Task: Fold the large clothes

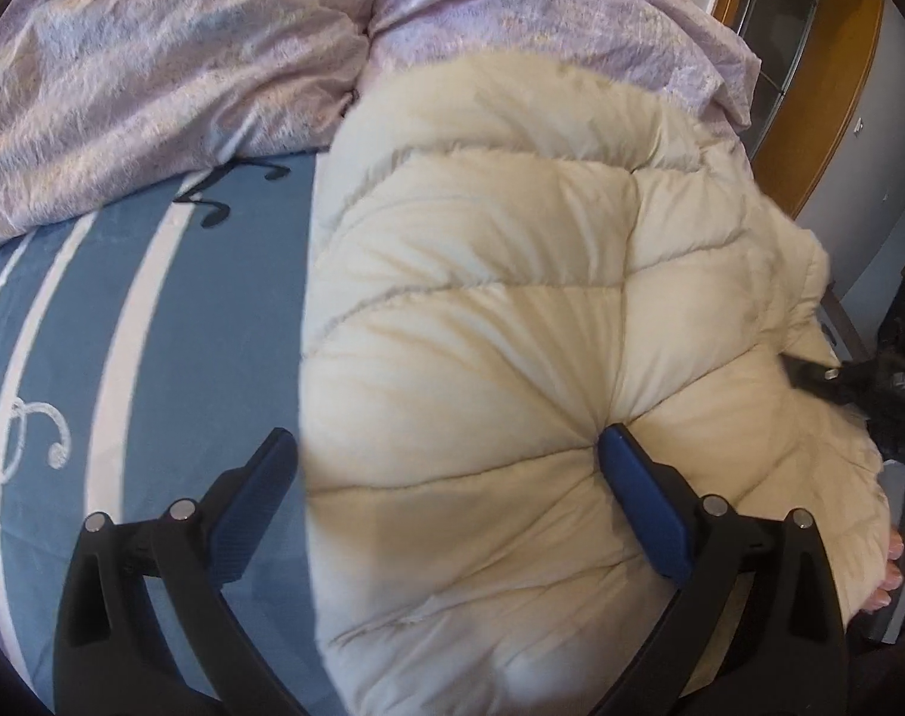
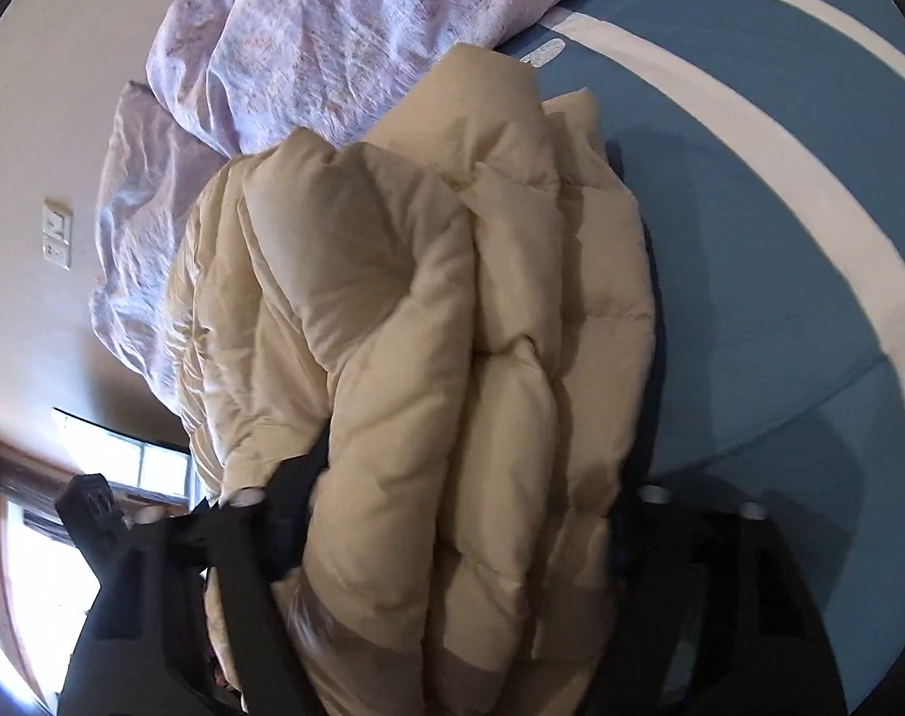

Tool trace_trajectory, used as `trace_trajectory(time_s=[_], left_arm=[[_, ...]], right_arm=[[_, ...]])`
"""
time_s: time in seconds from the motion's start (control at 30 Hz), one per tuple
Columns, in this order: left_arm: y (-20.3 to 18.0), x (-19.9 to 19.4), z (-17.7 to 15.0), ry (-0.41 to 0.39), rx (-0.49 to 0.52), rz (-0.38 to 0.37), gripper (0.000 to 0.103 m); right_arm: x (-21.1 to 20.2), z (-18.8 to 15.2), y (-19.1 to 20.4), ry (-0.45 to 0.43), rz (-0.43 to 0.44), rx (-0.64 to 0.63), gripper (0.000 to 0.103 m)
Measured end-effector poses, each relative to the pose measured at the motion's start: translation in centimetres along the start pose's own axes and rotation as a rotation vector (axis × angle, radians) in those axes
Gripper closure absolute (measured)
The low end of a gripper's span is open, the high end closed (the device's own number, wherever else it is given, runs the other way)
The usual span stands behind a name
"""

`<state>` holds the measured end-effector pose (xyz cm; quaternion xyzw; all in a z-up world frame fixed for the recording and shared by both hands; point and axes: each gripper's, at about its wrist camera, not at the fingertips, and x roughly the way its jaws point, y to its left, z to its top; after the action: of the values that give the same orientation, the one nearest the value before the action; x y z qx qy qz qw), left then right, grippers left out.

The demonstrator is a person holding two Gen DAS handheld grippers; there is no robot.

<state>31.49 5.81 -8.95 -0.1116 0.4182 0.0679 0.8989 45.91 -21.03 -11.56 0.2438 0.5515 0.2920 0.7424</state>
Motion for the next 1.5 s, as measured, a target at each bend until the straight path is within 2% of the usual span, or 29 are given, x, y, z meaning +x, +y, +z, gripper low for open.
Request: trace_trajectory(time_s=[0.03,0.1,0.23,0.37,0.5,0.67,0.83,0.87,0.93,0.97,1.1,1.17,1.27,1.5], left_arm=[[0.3,-0.5,0.2,-0.006,-0.001,-0.005,0.003],[1.0,-1.2,0.6,-0.018,-0.004,-0.006,0.003],[2.6,-2.0,1.3,-0.021,-0.021,-0.009,0.003],[3.5,-1.8,1.4,-0.004,-0.03,-0.031,0.003],[4.0,-0.9,1.4,0.024,-0.049,-0.084,0.003],[4.8,1.7,1.7,0.099,-0.147,-0.218,0.002],[4.7,4.0,1.7,0.137,-0.208,-0.328,0.002],[4.7,4.1,1.7,0.129,-0.208,-0.33,0.003],[4.4,4.5,1.9,0.13,-0.207,-0.378,0.016],[4.4,4.6,1.9,0.131,-0.215,-0.404,0.027],[4.6,3.7,2.3,0.076,-0.207,-0.418,0.056],[5.1,2.9,2.4,0.053,-0.216,-0.417,0.063],[5.9,1.5,2.7,0.011,-0.208,-0.394,0.068],[10.7,-1.9,4.0,-0.087,-0.22,-0.301,0.069]], right_arm=[[-0.1,0.1,0.0,-0.002,0.01,-0.006,0.055],[-0.4,0.2,0.2,-0.012,0.025,-0.011,0.063],[-0.4,0.5,0.0,-0.025,0.03,0.004,0.071],[0.0,1.0,-0.3,-0.035,0.028,0.02,0.072],[0.0,1.0,-0.7,-0.038,0.019,0.019,0.073],[0.2,1.1,-0.8,-0.034,0.018,0.015,0.073],[0.3,1.2,-1.0,-0.021,0.022,0.009,0.073],[0.4,1.3,-0.9,-0.02,0.023,0.008,0.073],[0.6,1.4,-0.8,-0.018,0.028,0.008,0.072],[0.6,1.4,-0.9,-0.017,0.034,0.011,0.072],[0.7,1.5,-0.4,-0.02,0.059,-0.004,0.075],[0.9,1.7,0.1,-0.021,0.076,-0.018,0.076],[1.7,2.0,1.6,-0.015,0.098,-0.051,0.078],[5.6,3.3,7.2,0.009,0.148,-0.148,0.079]])
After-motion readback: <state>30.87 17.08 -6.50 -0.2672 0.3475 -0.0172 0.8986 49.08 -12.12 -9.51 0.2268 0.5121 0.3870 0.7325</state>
